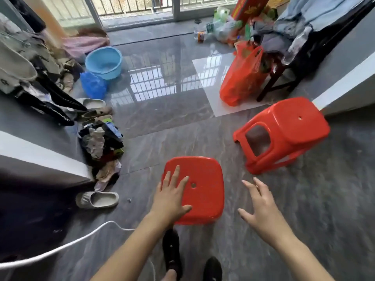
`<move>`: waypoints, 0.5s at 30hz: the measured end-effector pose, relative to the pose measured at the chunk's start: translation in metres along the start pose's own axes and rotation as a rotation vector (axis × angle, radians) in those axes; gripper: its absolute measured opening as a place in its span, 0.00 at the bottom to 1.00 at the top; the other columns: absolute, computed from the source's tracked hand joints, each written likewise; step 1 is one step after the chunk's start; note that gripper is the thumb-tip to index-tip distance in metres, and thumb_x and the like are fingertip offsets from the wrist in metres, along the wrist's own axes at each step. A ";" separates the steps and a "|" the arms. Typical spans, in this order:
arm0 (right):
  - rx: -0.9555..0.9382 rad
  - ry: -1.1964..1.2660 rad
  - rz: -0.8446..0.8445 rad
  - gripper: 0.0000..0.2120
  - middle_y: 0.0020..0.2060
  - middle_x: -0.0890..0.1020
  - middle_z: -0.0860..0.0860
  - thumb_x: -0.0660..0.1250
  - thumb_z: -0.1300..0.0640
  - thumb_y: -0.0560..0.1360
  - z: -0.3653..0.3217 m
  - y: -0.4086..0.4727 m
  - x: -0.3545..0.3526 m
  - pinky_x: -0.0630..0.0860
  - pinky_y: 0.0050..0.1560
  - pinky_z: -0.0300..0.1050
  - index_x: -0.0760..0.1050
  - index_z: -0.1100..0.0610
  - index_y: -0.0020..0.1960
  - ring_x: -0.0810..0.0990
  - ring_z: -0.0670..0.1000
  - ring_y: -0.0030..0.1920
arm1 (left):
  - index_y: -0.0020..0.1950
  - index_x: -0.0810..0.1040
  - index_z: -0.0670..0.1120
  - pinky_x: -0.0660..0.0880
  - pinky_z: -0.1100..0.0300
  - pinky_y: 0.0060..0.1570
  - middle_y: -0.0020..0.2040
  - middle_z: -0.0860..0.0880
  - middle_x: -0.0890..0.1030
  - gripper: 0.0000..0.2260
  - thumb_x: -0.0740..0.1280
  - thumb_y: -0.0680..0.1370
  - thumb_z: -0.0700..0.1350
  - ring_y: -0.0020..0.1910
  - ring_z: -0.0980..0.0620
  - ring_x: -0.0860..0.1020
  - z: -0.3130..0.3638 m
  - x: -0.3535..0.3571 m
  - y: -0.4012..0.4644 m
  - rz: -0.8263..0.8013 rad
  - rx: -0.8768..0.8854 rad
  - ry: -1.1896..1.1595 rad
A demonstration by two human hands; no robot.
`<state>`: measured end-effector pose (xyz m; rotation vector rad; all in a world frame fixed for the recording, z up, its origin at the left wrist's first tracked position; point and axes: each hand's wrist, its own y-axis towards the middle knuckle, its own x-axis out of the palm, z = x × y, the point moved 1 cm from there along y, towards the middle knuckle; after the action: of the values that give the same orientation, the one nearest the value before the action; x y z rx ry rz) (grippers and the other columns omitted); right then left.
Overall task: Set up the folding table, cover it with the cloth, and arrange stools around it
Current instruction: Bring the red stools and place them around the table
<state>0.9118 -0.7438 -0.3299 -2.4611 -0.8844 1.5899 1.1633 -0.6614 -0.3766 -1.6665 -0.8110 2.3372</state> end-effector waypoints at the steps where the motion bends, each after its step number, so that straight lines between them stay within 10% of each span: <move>1: 0.012 -0.007 -0.025 0.38 0.76 0.56 0.52 0.75 0.54 0.70 0.003 0.008 0.017 0.64 0.71 0.51 0.61 0.48 0.75 0.60 0.55 0.74 | 0.79 0.48 0.57 0.51 0.44 0.75 0.78 0.49 0.32 0.44 0.70 0.71 0.61 0.79 0.43 0.41 -0.008 0.015 0.015 -0.045 0.005 0.027; 10: 0.216 0.017 -0.090 0.45 0.77 0.45 0.59 0.75 0.46 0.69 0.041 0.148 0.188 0.61 0.72 0.61 0.53 0.47 0.78 0.51 0.63 0.76 | 0.77 0.44 0.64 0.53 0.23 0.65 0.76 0.54 0.28 0.51 0.75 0.66 0.64 0.74 0.30 0.34 -0.057 0.136 0.140 -0.230 -0.164 -0.128; 15: 0.190 0.158 -0.055 0.50 0.74 0.43 0.51 0.80 0.43 0.59 0.078 0.162 0.237 0.60 0.72 0.64 0.55 0.40 0.73 0.55 0.64 0.72 | 0.76 0.39 0.65 0.58 0.29 0.66 0.74 0.56 0.24 0.56 0.77 0.63 0.64 0.73 0.29 0.35 -0.083 0.182 0.144 -0.164 -0.073 -0.188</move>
<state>0.9830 -0.7771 -0.6167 -2.3697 -0.7342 1.3701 1.1978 -0.6778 -0.6199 -1.3614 -1.0373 2.4000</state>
